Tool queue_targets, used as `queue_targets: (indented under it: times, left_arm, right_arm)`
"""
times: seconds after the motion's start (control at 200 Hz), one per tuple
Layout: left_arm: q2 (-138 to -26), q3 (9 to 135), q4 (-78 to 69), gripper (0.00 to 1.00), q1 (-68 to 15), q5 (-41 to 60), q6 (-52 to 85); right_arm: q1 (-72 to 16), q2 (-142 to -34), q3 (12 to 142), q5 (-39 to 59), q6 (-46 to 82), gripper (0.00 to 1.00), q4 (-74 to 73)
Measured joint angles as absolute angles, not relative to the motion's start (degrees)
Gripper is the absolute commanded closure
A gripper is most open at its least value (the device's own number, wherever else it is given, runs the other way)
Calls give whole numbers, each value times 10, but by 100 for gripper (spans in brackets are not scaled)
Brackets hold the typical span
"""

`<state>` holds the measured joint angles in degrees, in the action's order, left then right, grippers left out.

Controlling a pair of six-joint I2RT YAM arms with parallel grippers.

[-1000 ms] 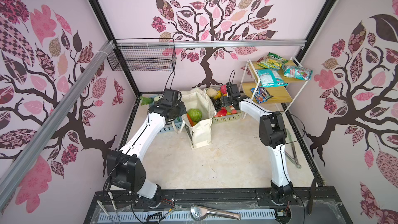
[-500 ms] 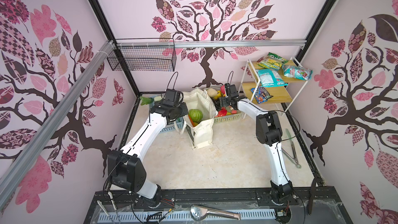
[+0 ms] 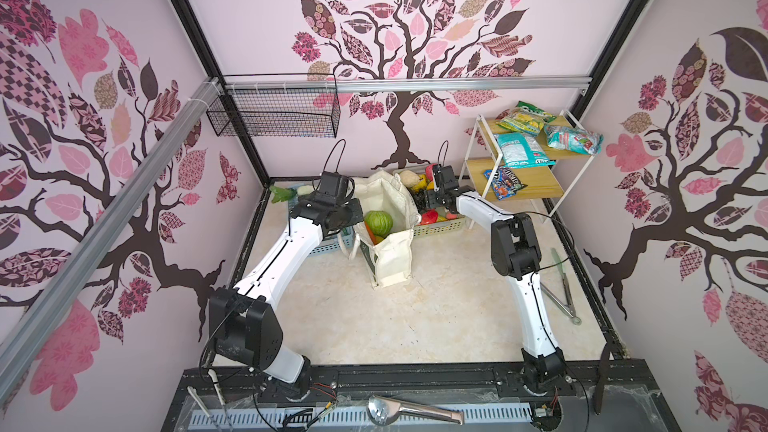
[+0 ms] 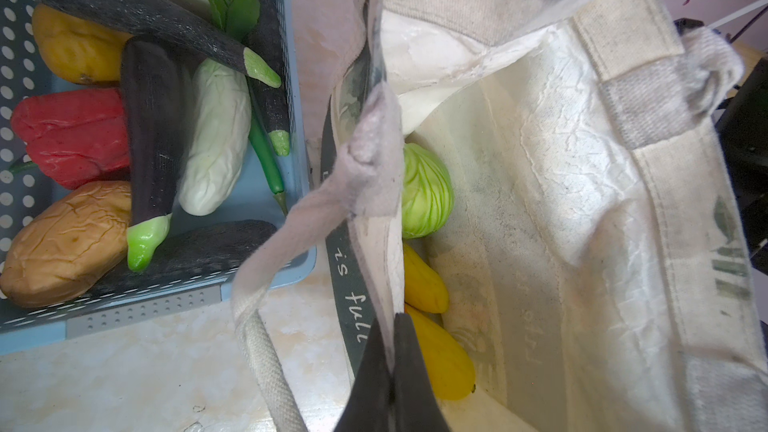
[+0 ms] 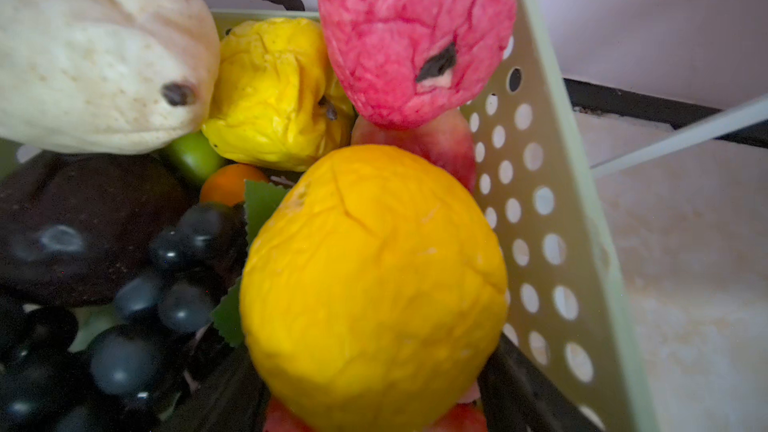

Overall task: Place the food into the grocery bag and tie it
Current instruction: 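Move right gripper over the green fruit basket toward the large yellow fruit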

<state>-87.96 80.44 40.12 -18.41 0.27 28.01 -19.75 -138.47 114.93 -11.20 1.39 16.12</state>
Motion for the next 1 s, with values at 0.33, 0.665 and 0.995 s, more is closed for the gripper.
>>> queue_targets:
  times: [0.33, 0.665, 0.995]
  left_arm:
    - [-879, 804, 402, 100, -184, 2, 280]
    - [-875, 804, 401, 100, -184, 1, 281]
    - [-875, 804, 401, 100, -184, 6, 284]
  right_arm:
    - [-197, -1358, 1098, -105, 19, 35, 147]
    - [-197, -1277, 1035, -92, 28, 30, 135]
    - [-196, -1290, 1118, -92, 25, 12, 143]
